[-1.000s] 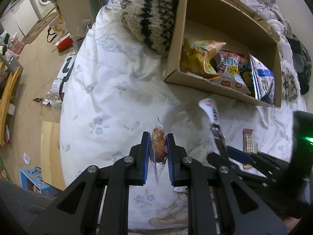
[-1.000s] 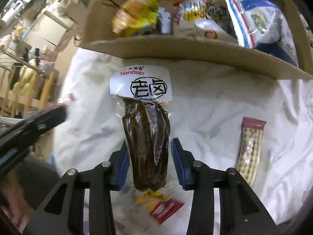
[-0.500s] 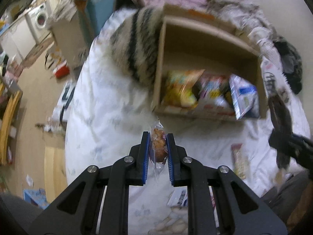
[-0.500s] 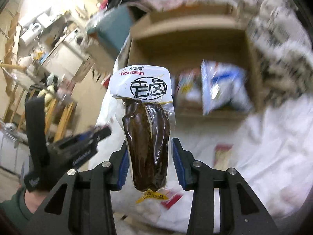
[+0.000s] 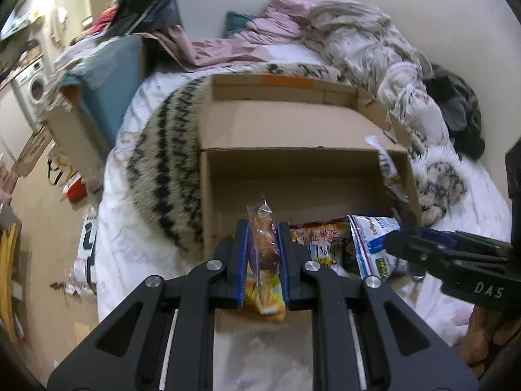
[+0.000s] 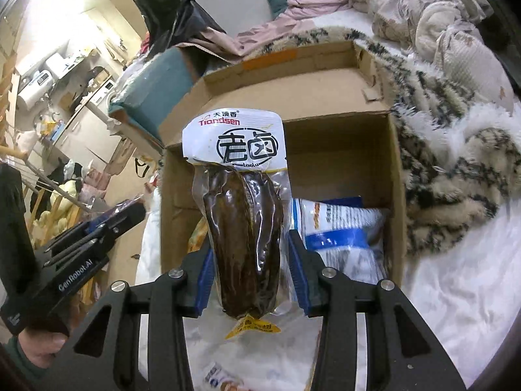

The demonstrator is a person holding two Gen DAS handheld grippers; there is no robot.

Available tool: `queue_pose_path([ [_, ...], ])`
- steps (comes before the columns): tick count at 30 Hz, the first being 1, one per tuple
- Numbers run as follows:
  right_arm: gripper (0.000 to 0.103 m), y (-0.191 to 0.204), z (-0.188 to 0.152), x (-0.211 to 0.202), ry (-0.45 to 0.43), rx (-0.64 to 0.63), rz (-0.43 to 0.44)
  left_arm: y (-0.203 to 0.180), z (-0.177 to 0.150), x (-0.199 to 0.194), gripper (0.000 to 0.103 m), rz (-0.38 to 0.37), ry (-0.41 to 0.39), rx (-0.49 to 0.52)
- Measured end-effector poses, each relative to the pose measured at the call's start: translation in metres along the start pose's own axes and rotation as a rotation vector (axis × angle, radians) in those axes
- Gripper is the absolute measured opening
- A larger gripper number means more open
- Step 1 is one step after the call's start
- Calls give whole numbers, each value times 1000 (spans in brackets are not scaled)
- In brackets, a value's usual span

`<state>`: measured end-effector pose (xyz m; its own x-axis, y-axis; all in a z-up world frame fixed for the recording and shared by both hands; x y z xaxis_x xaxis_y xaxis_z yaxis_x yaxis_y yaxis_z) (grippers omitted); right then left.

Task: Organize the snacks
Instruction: 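Carry the small packet and brown meat packet over the box with both tools, then lower both packets into the box and open both tools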

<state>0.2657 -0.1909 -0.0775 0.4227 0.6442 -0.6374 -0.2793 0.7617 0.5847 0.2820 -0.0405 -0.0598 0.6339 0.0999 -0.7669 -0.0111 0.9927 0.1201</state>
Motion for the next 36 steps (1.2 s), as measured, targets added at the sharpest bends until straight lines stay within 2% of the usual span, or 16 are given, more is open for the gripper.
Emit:
queue_pose_path([
  [3,44,-8,2,17,8,10,13,-8,-4,19,14,-11,-27,18],
  [6,44,-18,0,28,12,29,19,-15,-10,33,14,-13,8,33],
  [11,48,-32,-4,41,42,84,27,-22,-11,38,15,-8,7,52],
  [15,50,-39,-3,42,37,172,105,-26,-13,43,18,-12,31,57],
  [16,50,-39,-3,43,39,187,119,-27,-13,43,25,-10,32,59],
  [17,52,-40,-1,43,35,198,128,-26,-13,43,41,-9,31,59],
  [18,57,-39,1,42,21,205,142,-26,-12,41,49,-9,26,52],
  [19,59,-40,3,41,13,214,147,-25,-11,40,62,-11,19,45],
  [20,63,-41,4,41,7,226,151,-24,-10,38,70,-17,15,38],
  [22,67,-43,5,38,-11,249,159,-23,-9,35,77,-40,29,23],
  [26,85,-45,8,33,-28,271,199,-21,-9,32,79,-58,33,2],
  [29,86,-45,9,31,-34,253,176,-20,-11,34,80,-29,32,14],
  [36,86,-40,6,29,-18,194,130,-8,-15,30,80,-37,37,-20],
])
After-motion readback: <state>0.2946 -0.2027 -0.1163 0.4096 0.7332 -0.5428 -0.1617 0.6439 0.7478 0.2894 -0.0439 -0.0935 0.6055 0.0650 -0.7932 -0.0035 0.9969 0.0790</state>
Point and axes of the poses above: each gripper's, at about its wrist camera, not at the fingertips, and x roughly the way its jaws point, y to its left, z to its top, the point moved 7 cm from there along x, roughly the way its jaws point, and after that the axes turned 14 degrees about z, right-handed, at the moved point
